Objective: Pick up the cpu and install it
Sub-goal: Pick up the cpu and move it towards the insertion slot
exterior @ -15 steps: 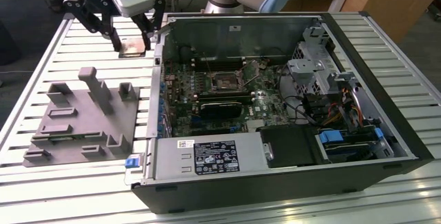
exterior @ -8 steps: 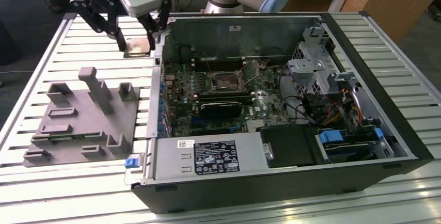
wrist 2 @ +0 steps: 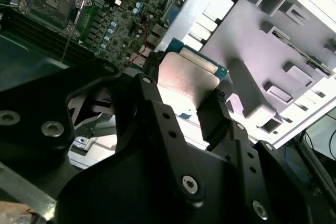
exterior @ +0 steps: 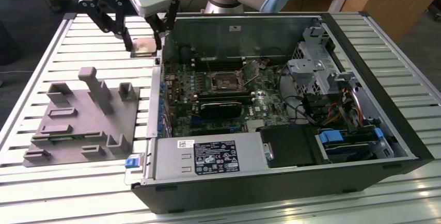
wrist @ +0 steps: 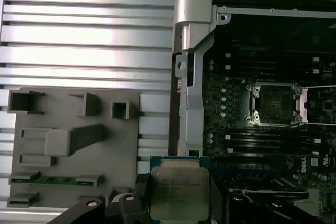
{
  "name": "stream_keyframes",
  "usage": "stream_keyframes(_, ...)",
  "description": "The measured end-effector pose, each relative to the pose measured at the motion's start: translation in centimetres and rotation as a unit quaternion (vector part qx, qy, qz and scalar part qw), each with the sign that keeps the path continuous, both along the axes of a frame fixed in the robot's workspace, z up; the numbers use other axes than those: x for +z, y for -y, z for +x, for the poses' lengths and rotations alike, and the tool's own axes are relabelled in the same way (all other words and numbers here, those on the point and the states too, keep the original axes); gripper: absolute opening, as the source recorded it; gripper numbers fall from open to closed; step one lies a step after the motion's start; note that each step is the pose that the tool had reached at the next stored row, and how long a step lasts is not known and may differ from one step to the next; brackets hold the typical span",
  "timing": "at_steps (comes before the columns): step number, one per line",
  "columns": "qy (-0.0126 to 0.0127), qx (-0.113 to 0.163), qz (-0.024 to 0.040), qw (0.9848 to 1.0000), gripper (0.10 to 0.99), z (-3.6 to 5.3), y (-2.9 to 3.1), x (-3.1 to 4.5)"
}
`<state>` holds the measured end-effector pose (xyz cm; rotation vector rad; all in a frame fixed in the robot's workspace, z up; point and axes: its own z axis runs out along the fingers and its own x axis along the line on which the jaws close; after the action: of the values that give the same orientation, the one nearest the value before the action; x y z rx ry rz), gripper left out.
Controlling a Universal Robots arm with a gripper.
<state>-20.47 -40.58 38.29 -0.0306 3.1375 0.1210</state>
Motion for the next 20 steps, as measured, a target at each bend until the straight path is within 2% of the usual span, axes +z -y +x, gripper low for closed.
stream_keyframes(20,0.0000,0.000,0.0000,1.0000,0.541,2.56,0.00,0.00)
